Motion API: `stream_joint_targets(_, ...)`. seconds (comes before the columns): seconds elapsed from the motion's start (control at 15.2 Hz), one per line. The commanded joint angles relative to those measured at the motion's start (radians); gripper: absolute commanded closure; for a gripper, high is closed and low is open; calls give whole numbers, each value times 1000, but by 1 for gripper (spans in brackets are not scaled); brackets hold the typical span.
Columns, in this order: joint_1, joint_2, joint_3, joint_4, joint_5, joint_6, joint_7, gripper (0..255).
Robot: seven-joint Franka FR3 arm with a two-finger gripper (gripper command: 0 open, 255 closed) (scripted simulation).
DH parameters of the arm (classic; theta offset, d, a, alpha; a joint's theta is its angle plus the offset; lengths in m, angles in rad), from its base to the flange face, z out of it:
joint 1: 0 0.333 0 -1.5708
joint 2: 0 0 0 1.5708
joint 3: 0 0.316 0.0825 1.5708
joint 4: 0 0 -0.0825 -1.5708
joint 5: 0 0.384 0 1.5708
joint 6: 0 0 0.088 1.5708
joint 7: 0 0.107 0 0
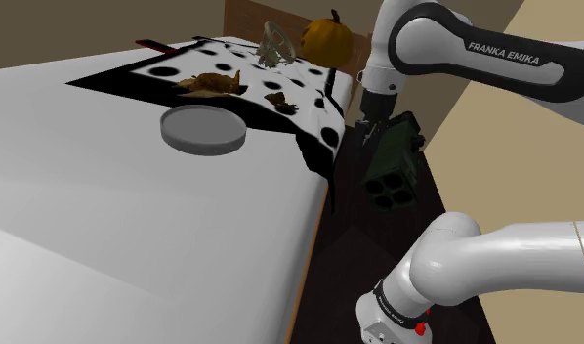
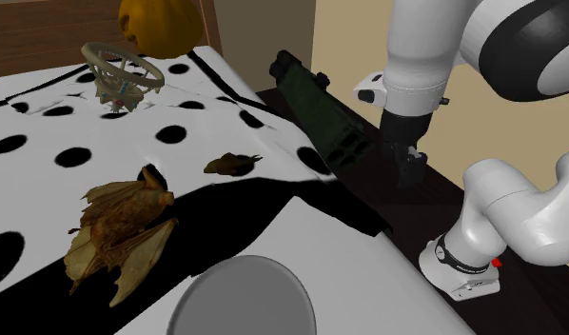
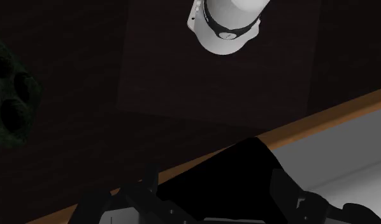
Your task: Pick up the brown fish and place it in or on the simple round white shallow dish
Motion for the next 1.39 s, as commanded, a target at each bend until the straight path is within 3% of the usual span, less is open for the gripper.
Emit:
stream_joint_targets(0.0,0,0,0,0,0,0,0,0)
stream_joint_targets(0.66,29,353,-68,280,-2,142,-138,0)
stream_joint_targets(1.32,40,713,-108,683,60,163,-285,0)
